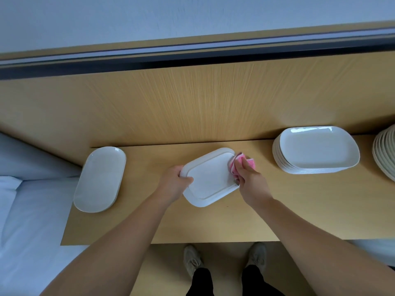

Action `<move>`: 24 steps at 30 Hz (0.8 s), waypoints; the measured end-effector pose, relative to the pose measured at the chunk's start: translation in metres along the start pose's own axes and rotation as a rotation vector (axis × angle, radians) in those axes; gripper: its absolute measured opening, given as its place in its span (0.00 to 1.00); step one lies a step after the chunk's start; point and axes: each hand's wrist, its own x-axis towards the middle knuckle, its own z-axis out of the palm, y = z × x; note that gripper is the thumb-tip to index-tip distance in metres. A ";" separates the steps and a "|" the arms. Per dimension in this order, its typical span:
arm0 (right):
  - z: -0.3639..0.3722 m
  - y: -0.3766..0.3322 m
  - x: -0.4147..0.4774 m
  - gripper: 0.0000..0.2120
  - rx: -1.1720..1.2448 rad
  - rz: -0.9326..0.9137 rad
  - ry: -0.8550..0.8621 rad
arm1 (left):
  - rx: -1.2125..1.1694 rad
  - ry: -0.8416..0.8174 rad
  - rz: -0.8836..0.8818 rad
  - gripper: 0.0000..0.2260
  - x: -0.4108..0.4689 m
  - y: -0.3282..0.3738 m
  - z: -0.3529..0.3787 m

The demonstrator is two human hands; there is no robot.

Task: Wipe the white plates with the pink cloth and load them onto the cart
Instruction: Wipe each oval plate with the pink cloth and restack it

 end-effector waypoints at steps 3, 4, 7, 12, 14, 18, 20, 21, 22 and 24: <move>0.004 -0.011 -0.006 0.25 -0.002 0.042 -0.012 | -0.011 0.015 -0.001 0.08 -0.002 -0.001 0.002; 0.007 -0.014 -0.010 0.25 -0.014 0.049 -0.012 | -0.019 0.013 -0.004 0.08 -0.003 -0.002 0.002; 0.018 -0.020 -0.022 0.29 -0.087 0.045 0.007 | -0.040 0.009 -0.011 0.09 -0.004 -0.003 0.003; 0.046 -0.050 -0.049 0.37 -0.161 -0.166 -0.003 | -0.008 0.012 0.040 0.07 -0.002 -0.001 0.008; 0.057 -0.062 -0.060 0.39 -0.215 -0.249 -0.032 | 0.011 -0.001 0.041 0.06 0.000 -0.002 0.010; 0.056 -0.059 -0.065 0.39 -0.268 -0.293 -0.016 | 0.038 -0.078 0.020 0.12 0.001 -0.009 0.008; 0.053 -0.054 -0.066 0.38 -0.269 -0.280 0.005 | -0.015 -0.124 0.000 0.08 0.001 -0.008 0.006; 0.052 -0.055 -0.066 0.38 -0.270 -0.277 0.000 | -0.047 -0.140 -0.003 0.04 0.001 -0.007 0.006; 0.051 -0.056 -0.066 0.38 -0.270 -0.279 -0.006 | -0.072 -0.145 -0.004 0.03 0.002 -0.006 0.005; 0.050 -0.059 -0.062 0.36 -0.261 -0.288 -0.014 | -0.108 -0.143 -0.003 0.04 0.003 -0.005 0.004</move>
